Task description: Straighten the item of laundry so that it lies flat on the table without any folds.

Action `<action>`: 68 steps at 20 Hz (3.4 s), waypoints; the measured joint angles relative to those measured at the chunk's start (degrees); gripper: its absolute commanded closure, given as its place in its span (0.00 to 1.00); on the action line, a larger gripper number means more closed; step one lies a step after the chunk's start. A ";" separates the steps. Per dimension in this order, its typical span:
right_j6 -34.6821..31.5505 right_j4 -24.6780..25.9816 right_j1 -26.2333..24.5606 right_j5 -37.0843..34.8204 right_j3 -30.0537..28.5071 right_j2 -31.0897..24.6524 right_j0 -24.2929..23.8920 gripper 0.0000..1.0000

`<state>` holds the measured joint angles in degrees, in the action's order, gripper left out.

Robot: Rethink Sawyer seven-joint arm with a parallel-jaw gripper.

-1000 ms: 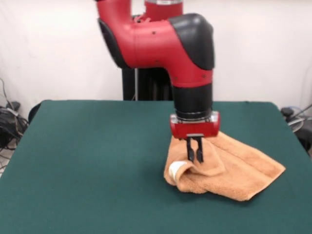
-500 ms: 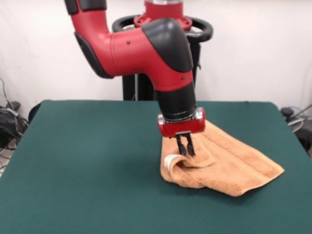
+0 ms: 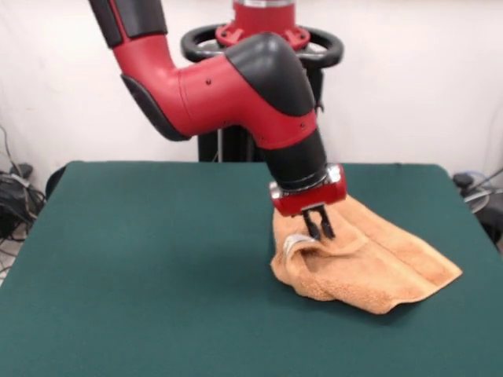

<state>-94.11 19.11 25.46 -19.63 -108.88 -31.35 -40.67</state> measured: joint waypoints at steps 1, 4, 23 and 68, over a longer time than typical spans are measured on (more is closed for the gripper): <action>0.00 -0.01 0.79 -0.81 -0.65 -1.26 -0.48 1.00; 0.00 0.00 2.60 -2.41 -2.22 -4.84 -2.13 1.00; 8.97 7.63 -8.33 -3.99 -1.32 -15.84 -14.96 1.00; 42.92 5.67 -27.20 -39.64 11.20 -20.25 -30.44 1.00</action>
<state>-51.19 24.78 -1.74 -59.28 -97.68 -51.60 -71.10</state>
